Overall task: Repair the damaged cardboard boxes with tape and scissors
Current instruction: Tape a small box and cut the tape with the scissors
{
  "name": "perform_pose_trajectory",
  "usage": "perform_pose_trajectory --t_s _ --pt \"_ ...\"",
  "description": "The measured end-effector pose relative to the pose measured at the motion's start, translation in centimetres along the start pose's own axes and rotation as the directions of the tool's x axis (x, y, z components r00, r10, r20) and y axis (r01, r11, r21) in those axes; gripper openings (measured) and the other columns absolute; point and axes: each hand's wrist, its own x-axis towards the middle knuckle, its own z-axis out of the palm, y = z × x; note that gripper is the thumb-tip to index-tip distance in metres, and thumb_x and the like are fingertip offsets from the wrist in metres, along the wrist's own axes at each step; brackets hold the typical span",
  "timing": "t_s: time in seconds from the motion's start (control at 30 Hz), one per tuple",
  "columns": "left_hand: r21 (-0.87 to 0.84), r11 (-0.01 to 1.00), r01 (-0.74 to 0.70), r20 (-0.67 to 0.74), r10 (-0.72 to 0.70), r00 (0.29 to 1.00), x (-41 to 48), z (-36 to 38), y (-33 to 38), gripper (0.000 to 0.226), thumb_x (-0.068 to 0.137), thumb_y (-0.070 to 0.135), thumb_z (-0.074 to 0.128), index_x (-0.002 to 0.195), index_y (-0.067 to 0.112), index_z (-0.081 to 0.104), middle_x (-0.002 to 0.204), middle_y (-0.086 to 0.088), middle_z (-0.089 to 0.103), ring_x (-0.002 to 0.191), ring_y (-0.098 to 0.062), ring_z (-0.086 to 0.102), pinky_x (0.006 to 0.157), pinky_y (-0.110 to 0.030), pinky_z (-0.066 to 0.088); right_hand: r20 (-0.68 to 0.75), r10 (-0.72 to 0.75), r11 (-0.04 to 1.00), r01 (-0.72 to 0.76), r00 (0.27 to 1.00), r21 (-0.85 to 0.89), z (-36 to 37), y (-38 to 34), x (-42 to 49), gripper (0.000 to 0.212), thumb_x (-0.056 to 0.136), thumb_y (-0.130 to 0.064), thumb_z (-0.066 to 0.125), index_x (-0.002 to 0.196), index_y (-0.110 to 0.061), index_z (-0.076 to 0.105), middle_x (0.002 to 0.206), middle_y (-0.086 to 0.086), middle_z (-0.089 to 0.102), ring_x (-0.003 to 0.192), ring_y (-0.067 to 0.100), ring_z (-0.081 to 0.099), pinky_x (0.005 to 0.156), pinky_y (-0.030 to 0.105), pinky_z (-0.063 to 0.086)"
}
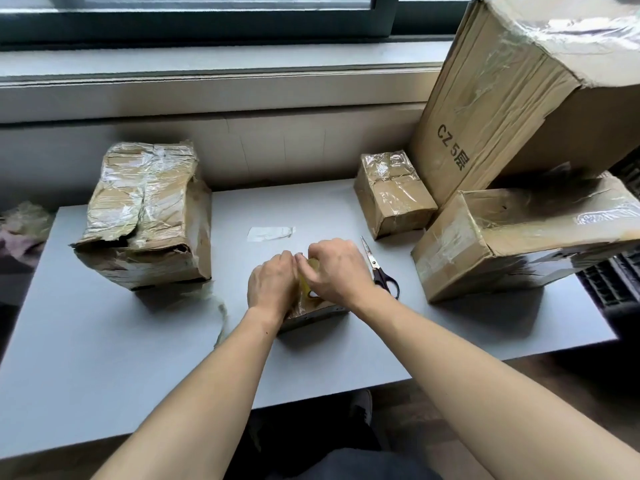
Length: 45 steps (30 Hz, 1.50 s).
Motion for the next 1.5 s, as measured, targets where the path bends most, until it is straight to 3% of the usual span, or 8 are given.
perform_pose_trajectory --t_s 0.2,0.33,0.47,0.63,0.73,0.8,1.13,1.5 --pt "0.167 0.986 0.02 0.031 -0.026 0.999 0.3 0.5 -0.3 0.057 0.105 0.045 0.02 0.092 0.015 0.066 0.09 -0.01 0.071 0.088 -0.035 0.065 0.076 -0.038 0.043 0.077 0.324 0.786 -0.314 0.943 0.533 0.6 2.1 -0.7 0.052 0.096 -0.035 0.059 0.057 -0.018 0.029 0.054 -0.007 0.027 0.055 0.014 0.031 0.056 0.034 0.026" --pt "0.155 0.988 0.007 0.026 -0.011 1.0 0.6 1.0 -0.6 0.063 0.105 0.049 0.018 0.089 0.016 0.069 0.091 -0.008 0.072 0.091 -0.032 0.064 0.078 -0.038 0.043 0.177 0.414 0.711 -0.439 0.893 0.55 0.5 3.7 -1.2 0.064 0.085 -0.072 0.041 0.059 -0.015 0.048 0.08 -0.004 0.055 0.083 0.013 0.049 0.076 0.033 0.037" --pt "0.135 0.99 -0.038 0.03 0.034 0.999 0.4 0.7 -1.3 0.061 0.106 0.048 0.018 0.086 0.015 0.066 0.092 -0.008 0.071 0.092 -0.032 0.062 0.081 -0.039 0.04 0.375 0.378 0.564 -0.531 0.847 0.632 -0.1 3.4 -1.8 0.074 0.081 -0.079 0.042 0.075 -0.006 0.052 0.073 0.008 0.04 0.067 0.017 0.04 0.066 0.034 0.03" --pt "0.147 0.985 -0.092 0.047 0.086 0.995 -1.2 -0.3 -3.3 0.052 0.106 0.045 0.022 0.094 0.018 0.065 0.098 -0.004 0.07 0.097 -0.03 0.06 0.085 -0.039 0.038 0.256 0.266 0.756 -0.365 0.93 0.543 0.7 1.6 -1.9 0.047 0.103 -0.031 0.051 0.068 -0.004 0.067 0.117 0.005 0.063 0.115 0.015 0.051 0.089 0.021 0.034" --pt "0.125 0.989 -0.075 0.04 0.07 0.997 -1.5 -0.4 -3.2 0.055 0.106 0.046 0.02 0.087 0.016 0.063 0.094 -0.006 0.07 0.095 -0.03 0.06 0.085 -0.039 0.038 0.274 0.218 0.734 -0.343 0.936 0.586 0.8 0.1 -1.6 0.056 0.102 -0.025 0.054 0.047 -0.018 0.042 0.058 -0.007 0.043 0.058 0.009 0.04 0.056 0.027 0.031" --pt "0.125 0.989 -0.072 0.036 0.068 0.997 -1.5 -0.3 -3.1 0.058 0.106 0.045 0.019 0.086 0.015 0.063 0.093 -0.007 0.07 0.093 -0.032 0.06 0.084 -0.04 0.04 0.315 0.247 0.705 -0.393 0.916 0.591 0.5 -0.4 -1.3 0.061 0.1 -0.029 0.056 0.048 -0.023 0.024 0.049 -0.008 0.02 0.045 0.01 0.019 0.047 0.029 0.017" --pt "0.091 0.995 -0.046 -0.04 0.05 0.998 -1.3 0.0 -3.3 0.059 0.106 0.043 0.024 0.079 0.01 0.065 0.086 -0.014 0.07 0.086 -0.036 0.062 0.078 -0.04 0.043 0.274 0.16 0.985 -0.169 0.948 0.012 -4.6 1.7 0.3 0.054 0.091 -0.034 0.05 0.05 -0.009 0.025 0.051 0.012 0.024 0.05 0.026 0.024 0.048 0.036 0.019" --pt "-0.085 0.987 -0.133 -0.121 0.122 0.985 -0.4 -0.7 2.2 0.042 0.106 0.04 0.034 0.085 0.012 0.057 0.087 -0.014 0.068 0.082 -0.038 0.061 0.072 -0.042 0.041 0.224 0.183 0.947 -0.233 0.957 0.222 -4.1 3.4 -0.6 0.054 0.095 -0.033 0.051 0.052 -0.014 0.025 0.054 0.005 0.02 0.048 0.017 0.018 0.049 0.037 0.021"
